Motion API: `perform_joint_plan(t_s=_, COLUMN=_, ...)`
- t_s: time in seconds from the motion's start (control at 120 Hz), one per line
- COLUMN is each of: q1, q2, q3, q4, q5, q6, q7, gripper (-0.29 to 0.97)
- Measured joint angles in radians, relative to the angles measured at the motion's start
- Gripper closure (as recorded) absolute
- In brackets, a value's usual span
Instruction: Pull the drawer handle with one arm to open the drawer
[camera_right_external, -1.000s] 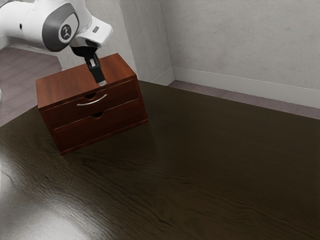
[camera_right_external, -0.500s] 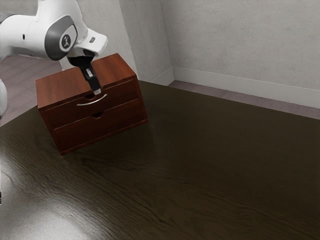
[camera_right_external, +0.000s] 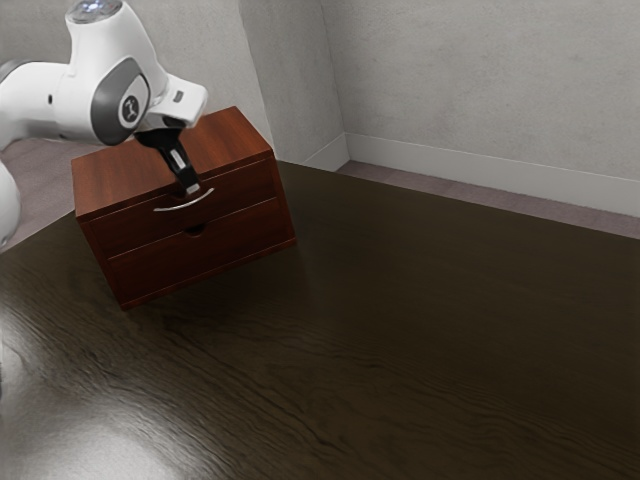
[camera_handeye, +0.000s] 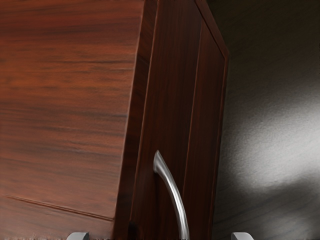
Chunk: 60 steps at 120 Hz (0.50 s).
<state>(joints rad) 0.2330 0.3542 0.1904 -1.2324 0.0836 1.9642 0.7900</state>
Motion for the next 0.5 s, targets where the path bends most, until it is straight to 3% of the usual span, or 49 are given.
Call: perform_joint_plan(t_s=0.5, q1=-0.004, q2=-0.071, q3=0.003, q4=-0.147, q5=0.056, q6=0.059, q7=0.024, gripper=0.45)
